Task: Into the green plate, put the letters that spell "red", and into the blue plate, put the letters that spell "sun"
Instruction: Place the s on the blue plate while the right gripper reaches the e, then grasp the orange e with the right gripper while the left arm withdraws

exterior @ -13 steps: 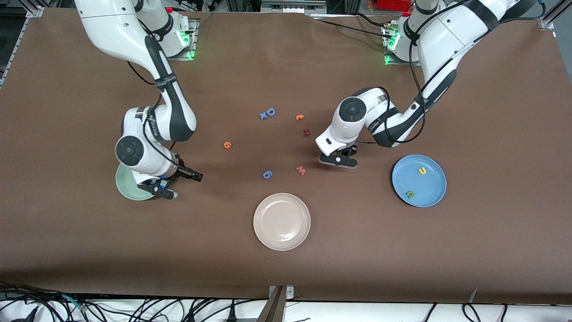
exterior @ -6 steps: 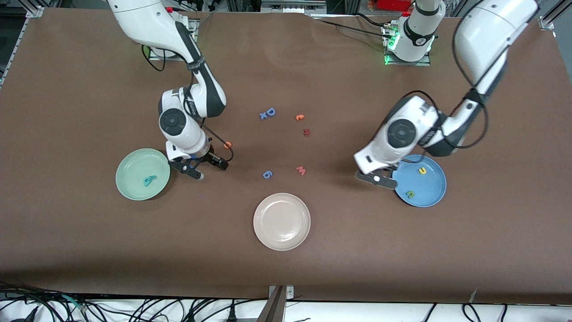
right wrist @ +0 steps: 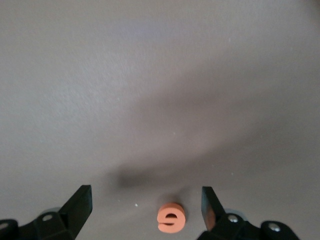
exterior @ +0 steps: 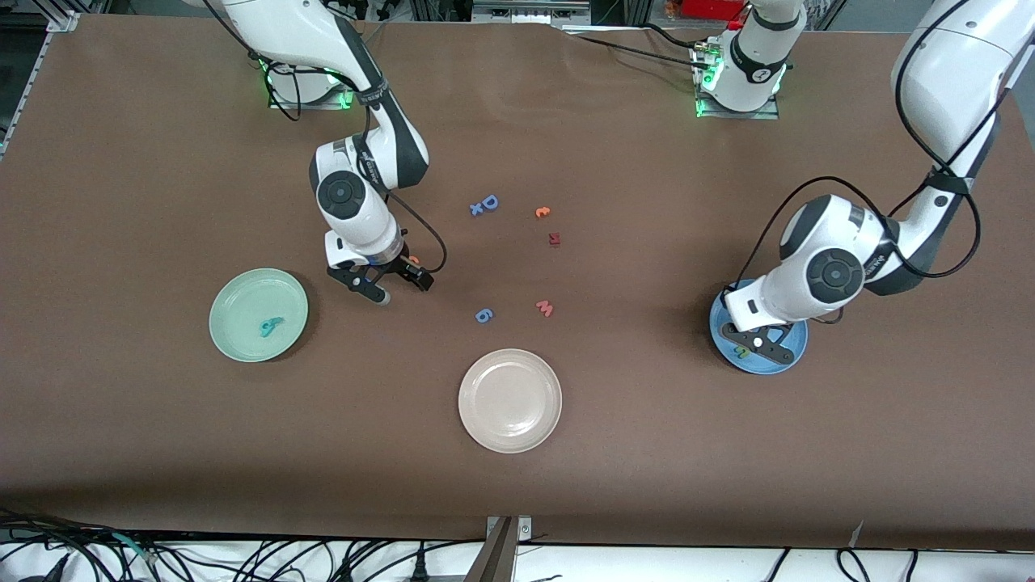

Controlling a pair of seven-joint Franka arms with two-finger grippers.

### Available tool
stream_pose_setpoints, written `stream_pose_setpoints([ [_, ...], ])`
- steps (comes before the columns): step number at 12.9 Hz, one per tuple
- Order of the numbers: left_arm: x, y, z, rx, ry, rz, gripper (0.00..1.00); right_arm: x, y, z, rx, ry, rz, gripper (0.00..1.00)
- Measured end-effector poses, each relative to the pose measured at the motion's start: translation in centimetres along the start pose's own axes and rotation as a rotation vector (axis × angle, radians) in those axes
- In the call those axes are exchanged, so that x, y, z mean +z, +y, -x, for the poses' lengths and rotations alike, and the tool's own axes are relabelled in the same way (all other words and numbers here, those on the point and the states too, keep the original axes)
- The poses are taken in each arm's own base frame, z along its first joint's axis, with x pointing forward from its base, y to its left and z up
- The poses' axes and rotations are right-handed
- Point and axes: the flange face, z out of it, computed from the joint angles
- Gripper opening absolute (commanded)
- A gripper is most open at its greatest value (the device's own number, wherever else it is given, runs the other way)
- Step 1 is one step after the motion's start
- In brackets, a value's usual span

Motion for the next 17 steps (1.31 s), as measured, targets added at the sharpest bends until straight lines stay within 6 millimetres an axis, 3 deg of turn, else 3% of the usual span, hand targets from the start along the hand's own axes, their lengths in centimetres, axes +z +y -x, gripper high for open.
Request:
stream_pose_setpoints([
  [1,0.8,-0.5,0.2,0.006,-0.009,0.014,0.45,0.5,0.4,0.4,-0.002,0.006,0.0,0.97],
  [2,1.5,-0.7,0.3,0.021,-0.016,0.025,0.99,1.0,0.8,0.9,-0.004,0.009,0.003,0.96],
  [4,2.0,-0.4,0.2,0.045,-0.02,0.036,1.0,1.6,1.2,1.6,0.004,0.009,0.009,0.9],
  [7,1.6,-0.3,0.0,0.051,-0.01,0.035,1.0,1.6,0.9,2.3,0.001,0.008,0.01,0.6],
  [9,0.2,0.6,-0.8,0.067,0.018,0.033,1.0,1.6,0.8,2.5,0.002,0.008,0.01,0.39],
  [12,-5.1,1.8,-2.2,0.077,0.051,0.001,1.0,1.4,0.9,2.5,0.002,0.008,0.009,0.19],
  [17,-15.1,-2.0,-2.7,-0.053,0.066,0.072,1.0,1.4,0.9,2.5,0.001,0.008,0.008,0.13],
])
